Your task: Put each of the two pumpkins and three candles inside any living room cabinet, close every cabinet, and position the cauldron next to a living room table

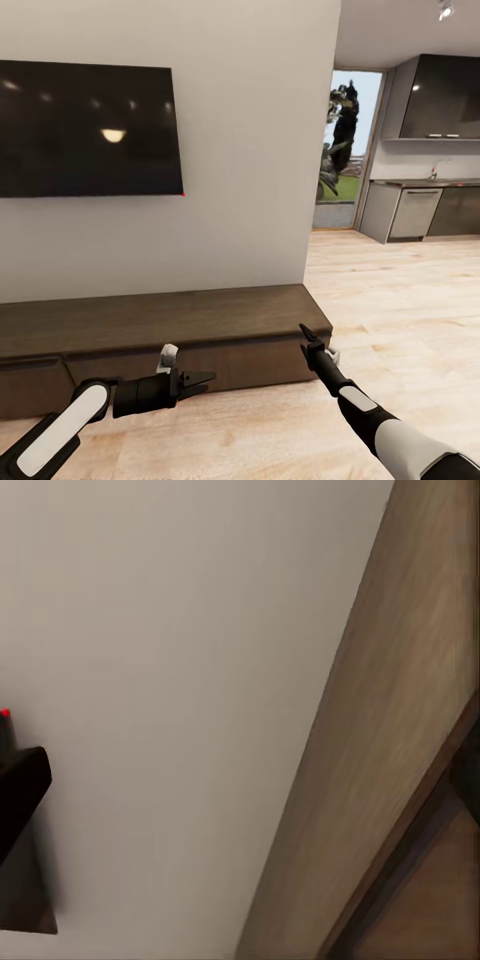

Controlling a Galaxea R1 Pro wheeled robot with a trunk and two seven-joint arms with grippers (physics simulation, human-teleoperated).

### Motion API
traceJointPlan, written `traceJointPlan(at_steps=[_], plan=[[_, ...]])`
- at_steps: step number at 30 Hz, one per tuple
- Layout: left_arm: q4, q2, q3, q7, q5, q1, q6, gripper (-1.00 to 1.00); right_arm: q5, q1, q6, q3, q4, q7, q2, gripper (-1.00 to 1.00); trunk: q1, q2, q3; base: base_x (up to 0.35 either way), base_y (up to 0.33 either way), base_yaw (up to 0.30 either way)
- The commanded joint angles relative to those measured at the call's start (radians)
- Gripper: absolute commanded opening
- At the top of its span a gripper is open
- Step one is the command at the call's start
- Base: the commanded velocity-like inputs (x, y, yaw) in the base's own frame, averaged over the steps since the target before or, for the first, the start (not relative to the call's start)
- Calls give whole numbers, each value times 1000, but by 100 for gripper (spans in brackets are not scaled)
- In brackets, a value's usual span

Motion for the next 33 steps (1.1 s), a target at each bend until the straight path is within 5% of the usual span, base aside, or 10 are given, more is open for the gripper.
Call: traceJointPlan(at_steps=[1,33], plan=[[0,1,-1,-3,0,-1,1,100,-11,-1,9,4,1,4,0,100,4,-8,-4,0,0,0],[3,-8,-4,-2,-1,-1,0,100,-11,-1,13,4,-10,4,-4,100,126,-232,-104,0,0,0]])
